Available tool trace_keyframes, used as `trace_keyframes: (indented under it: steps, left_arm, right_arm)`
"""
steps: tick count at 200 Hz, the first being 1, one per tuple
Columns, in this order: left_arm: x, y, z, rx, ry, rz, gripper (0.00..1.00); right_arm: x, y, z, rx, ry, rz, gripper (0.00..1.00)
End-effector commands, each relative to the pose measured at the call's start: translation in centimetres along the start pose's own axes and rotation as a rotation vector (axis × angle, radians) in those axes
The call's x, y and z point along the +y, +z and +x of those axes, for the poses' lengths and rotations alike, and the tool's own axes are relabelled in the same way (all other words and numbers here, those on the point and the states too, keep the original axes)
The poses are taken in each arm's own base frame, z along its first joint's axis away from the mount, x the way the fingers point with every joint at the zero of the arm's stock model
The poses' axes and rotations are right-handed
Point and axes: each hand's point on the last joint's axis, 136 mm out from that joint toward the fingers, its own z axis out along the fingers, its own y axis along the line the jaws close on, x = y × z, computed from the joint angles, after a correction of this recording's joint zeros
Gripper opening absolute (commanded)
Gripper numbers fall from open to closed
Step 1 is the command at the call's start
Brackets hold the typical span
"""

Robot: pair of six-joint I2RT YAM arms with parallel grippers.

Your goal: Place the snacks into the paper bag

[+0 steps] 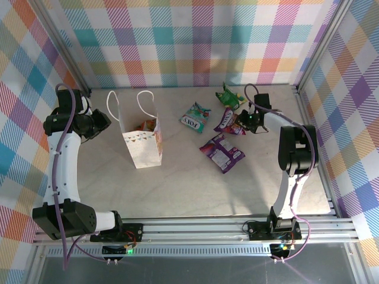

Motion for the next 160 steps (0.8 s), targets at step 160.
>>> trace_keyframes:
  steps: [160]
  left_arm:
    - [-2.3,-2.3,-0.8,-0.041,0.012,0.097,0.23]
  right_arm:
    - [8.0,-9.9,1.4,-0.122,-0.245,0.018,0.10]
